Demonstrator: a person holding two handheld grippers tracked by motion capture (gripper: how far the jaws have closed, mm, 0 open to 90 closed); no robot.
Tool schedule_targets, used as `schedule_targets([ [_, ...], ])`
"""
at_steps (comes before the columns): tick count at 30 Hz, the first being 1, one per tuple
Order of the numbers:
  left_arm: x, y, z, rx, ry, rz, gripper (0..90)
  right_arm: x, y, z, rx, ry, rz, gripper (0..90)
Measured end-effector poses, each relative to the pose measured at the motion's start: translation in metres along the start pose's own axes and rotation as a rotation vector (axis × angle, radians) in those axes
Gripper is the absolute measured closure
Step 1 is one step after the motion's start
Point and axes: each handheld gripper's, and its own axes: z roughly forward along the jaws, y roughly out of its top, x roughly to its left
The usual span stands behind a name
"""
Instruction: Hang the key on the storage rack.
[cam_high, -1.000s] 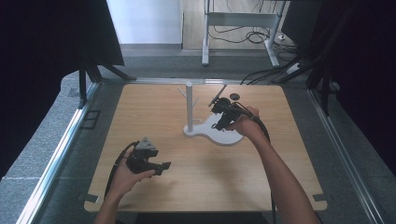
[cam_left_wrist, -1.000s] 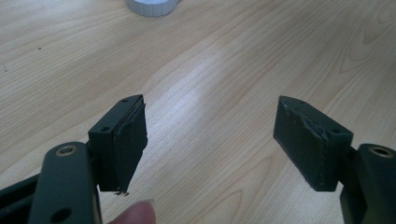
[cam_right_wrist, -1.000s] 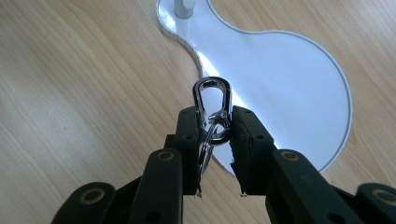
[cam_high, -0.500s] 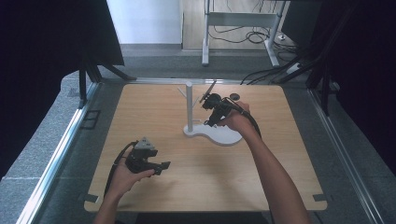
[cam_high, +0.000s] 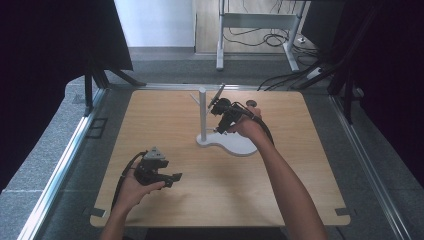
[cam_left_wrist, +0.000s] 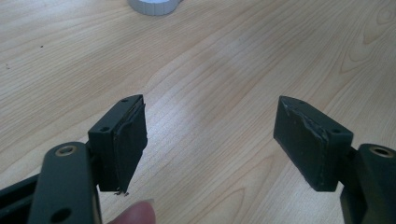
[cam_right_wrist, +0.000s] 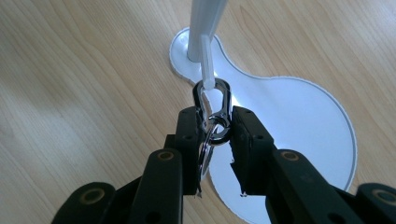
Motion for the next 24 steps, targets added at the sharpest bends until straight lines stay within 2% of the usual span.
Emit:
schedule_targets([
  [11, 0.001, 0.0, 0.001, 0.001, 0.0, -0.003, 26.1, 0.006, 0.016, 0.005, 0.016, -0.019, -0.014, 73.5],
  [24, 0.001, -0.001, 0.004, 0.015, -0.006, -0.002, 25.8, 0.01, 0.028, 0.011, 0.022, -0.041, -0.002, 73.2],
])
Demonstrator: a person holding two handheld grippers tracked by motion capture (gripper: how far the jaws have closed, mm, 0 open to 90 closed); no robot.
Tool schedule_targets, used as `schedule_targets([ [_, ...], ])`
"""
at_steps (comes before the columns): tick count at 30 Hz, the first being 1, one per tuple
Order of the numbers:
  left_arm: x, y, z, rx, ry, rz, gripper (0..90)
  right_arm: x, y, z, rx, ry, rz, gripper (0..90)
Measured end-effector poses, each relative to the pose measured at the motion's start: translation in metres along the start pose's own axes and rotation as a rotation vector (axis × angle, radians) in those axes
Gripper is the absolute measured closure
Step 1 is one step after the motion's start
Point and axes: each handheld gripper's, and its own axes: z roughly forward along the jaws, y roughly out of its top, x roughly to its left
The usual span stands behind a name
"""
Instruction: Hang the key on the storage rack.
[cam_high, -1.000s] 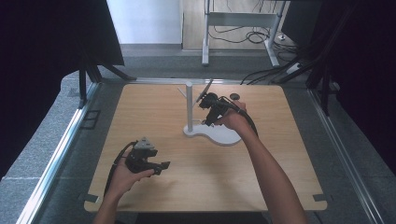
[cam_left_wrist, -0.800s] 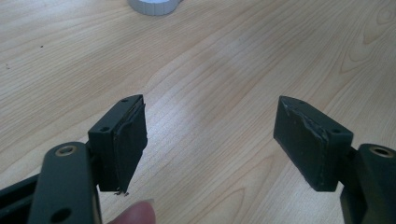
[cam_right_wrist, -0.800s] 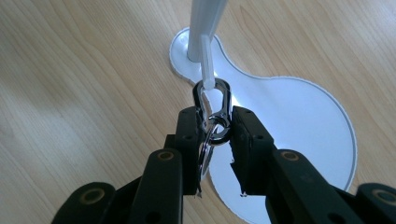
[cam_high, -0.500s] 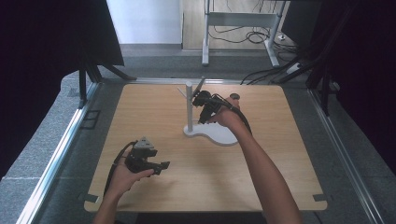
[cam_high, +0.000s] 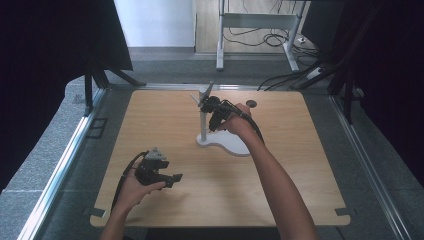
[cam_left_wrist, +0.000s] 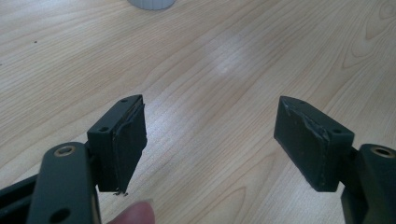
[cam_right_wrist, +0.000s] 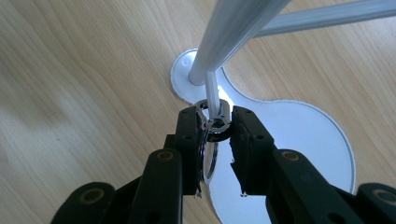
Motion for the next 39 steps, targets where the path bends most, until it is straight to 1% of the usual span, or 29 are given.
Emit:
schedule_targets([
  [3, 0.001, 0.0, 0.0, 0.0, 0.001, -0.002, 25.8, -0.002, 0.0, 0.001, -0.019, 0.014, -0.002, 72.5],
  [4, 0.001, 0.0, 0.0, 0.0, 0.002, -0.002, 25.8, -0.002, -0.001, 0.001, -0.021, 0.016, 0.007, 72.2],
  [6, 0.001, 0.0, 0.0, 0.0, 0.001, -0.004, 25.8, -0.003, -0.001, 0.002, -0.03, 0.015, 0.001, 72.0],
  [7, 0.001, 0.0, 0.0, 0.0, 0.0, -0.003, 25.8, -0.004, -0.002, 0.001, -0.039, 0.026, 0.011, 71.3],
  [9, 0.001, 0.0, 0.001, 0.004, -0.001, -0.002, 25.8, -0.005, -0.003, 0.001, -0.059, 0.027, 0.011, 70.6],
  [12, 0.001, 0.0, 0.002, 0.005, 0.001, -0.001, 25.8, -0.005, -0.004, -0.001, -0.066, 0.026, 0.017, 70.1],
  [13, 0.0, 0.0, 0.002, 0.007, 0.001, 0.0, 25.8, -0.006, -0.005, -0.002, -0.074, 0.025, 0.02, 68.2],
  [15, 0.0, 0.0, 0.002, 0.007, 0.0, 0.0, 25.8, -0.006, -0.006, -0.002, -0.077, 0.027, 0.02, 67.7],
  [18, 0.001, 0.0, 0.002, 0.007, 0.001, 0.003, 25.8, -0.006, -0.01, -0.005, -0.088, 0.032, 0.029, 66.2],
  [20, 0.001, 0.0, 0.002, 0.009, 0.002, 0.003, 25.8, -0.006, -0.016, -0.007, -0.107, 0.031, 0.032, 64.7],
  [21, 0.001, 0.0, 0.002, 0.009, 0.002, 0.003, 25.8, -0.006, -0.019, -0.007, -0.107, 0.032, 0.04, 64.5],
  [26, 0.001, 0.0, 0.003, 0.015, 0.002, 0.005, 25.7, -0.004, -0.031, -0.01, -0.129, 0.036, 0.038, 62.6],
  [33, 0.002, 0.0, 0.006, 0.02, -0.002, -0.006, 25.6, -0.004, -0.052, -0.017, -0.169, 0.064, 0.046, 62.0],
  [37, 0.0, 0.0, 0.007, 0.026, 0.006, -0.005, 25.7, -0.005, -0.066, -0.017, -0.196, 0.077, 0.055, 60.5],
  [39, -0.002, 0.0, 0.007, 0.026, 0.007, -0.002, 25.7, -0.005, -0.073, -0.017, -0.208, 0.081, 0.067, 59.2],
])
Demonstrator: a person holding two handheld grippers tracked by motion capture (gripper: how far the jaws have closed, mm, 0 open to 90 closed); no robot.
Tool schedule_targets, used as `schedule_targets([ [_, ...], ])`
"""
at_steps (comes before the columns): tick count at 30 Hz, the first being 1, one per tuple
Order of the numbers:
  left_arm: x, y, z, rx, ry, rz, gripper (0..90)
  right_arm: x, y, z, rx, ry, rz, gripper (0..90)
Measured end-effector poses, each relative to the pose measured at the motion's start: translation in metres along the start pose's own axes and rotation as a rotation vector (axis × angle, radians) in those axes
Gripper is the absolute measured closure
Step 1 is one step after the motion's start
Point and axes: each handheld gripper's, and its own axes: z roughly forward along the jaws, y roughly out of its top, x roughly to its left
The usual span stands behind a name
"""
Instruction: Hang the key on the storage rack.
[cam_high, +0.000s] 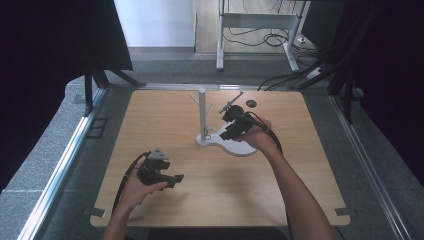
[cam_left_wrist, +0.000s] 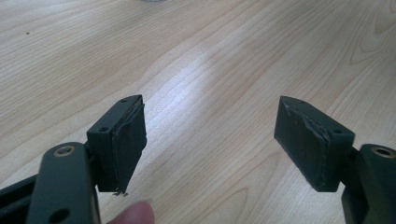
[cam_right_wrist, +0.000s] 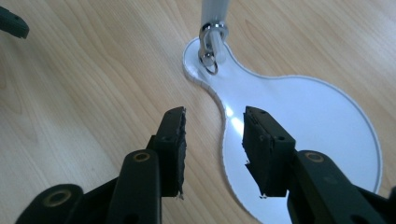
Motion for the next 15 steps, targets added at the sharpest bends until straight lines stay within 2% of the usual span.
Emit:
schedule_targets([
  [7, -0.005, -0.002, -0.001, 0.002, 0.01, 0.008, 25.7, -0.003, -0.023, -0.007, -0.042, 0.002, 0.02, 54.1],
  [10, -0.007, -0.004, -0.003, 0.001, 0.018, 0.005, 25.7, -0.004, -0.043, -0.012, -0.093, 0.004, 0.039, 51.4],
  [14, -0.009, -0.005, -0.003, -0.006, 0.022, 0.006, 25.7, -0.002, -0.064, -0.016, -0.132, 0.012, 0.059, 50.1],
  [15, -0.009, -0.005, -0.003, -0.006, 0.022, 0.006, 25.7, -0.002, -0.064, -0.016, -0.132, 0.012, 0.059, 50.1],
])
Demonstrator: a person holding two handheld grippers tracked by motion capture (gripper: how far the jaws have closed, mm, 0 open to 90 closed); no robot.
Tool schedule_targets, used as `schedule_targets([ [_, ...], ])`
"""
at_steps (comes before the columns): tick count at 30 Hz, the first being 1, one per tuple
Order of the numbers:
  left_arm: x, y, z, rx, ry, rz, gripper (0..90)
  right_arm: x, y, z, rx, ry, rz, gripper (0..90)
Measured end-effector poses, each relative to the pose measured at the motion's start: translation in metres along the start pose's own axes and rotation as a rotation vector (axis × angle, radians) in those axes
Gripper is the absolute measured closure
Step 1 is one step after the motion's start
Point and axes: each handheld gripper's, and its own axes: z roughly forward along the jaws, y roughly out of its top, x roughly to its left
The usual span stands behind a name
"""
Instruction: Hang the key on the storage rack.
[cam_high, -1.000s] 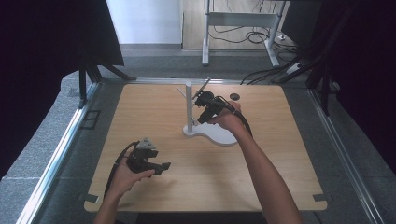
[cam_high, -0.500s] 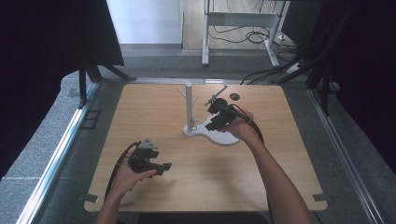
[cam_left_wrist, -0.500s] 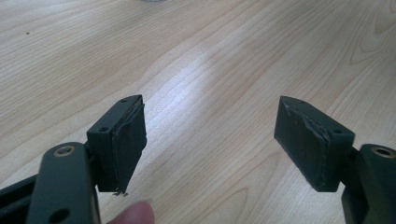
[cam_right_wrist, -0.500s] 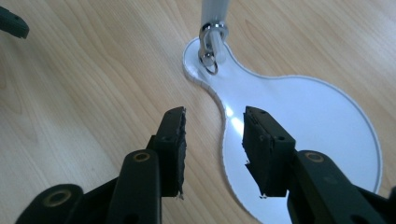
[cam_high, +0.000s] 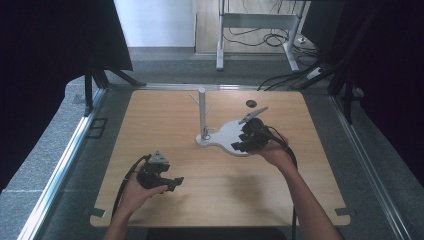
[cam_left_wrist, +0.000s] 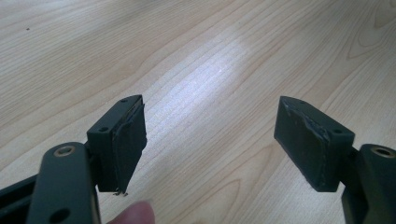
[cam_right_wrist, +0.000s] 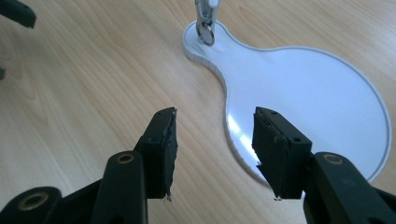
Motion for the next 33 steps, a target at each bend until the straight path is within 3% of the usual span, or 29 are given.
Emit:
schedule_targets([
  [4, -0.002, -0.001, 0.001, 0.01, 0.003, 0.005, 25.7, 0.001, -0.035, -0.01, -0.078, 0.022, 0.037, 48.0],
  [11, -0.004, -0.001, 0.004, 0.02, 0.002, 0.003, 25.7, 0.003, -0.084, -0.013, -0.163, 0.062, 0.095, 46.6],
  [21, -0.006, -0.001, 0.008, 0.033, 0.005, 0.006, 25.7, 0.002, -0.136, -0.01, -0.253, 0.096, 0.179, 46.5],
  [25, -0.007, -0.001, 0.011, 0.041, 0.001, 0.012, 25.7, 0.002, -0.142, -0.007, -0.215, 0.07, 0.179, 44.9],
  [26, -0.007, -0.001, 0.011, 0.044, -0.002, 0.018, 25.7, 0.001, -0.146, -0.008, -0.233, 0.075, 0.185, 44.9],
  [33, -0.008, 0.0, 0.007, 0.033, -0.012, 0.026, 25.7, -0.001, -0.152, -0.006, -0.224, 0.06, 0.19, 44.2],
])
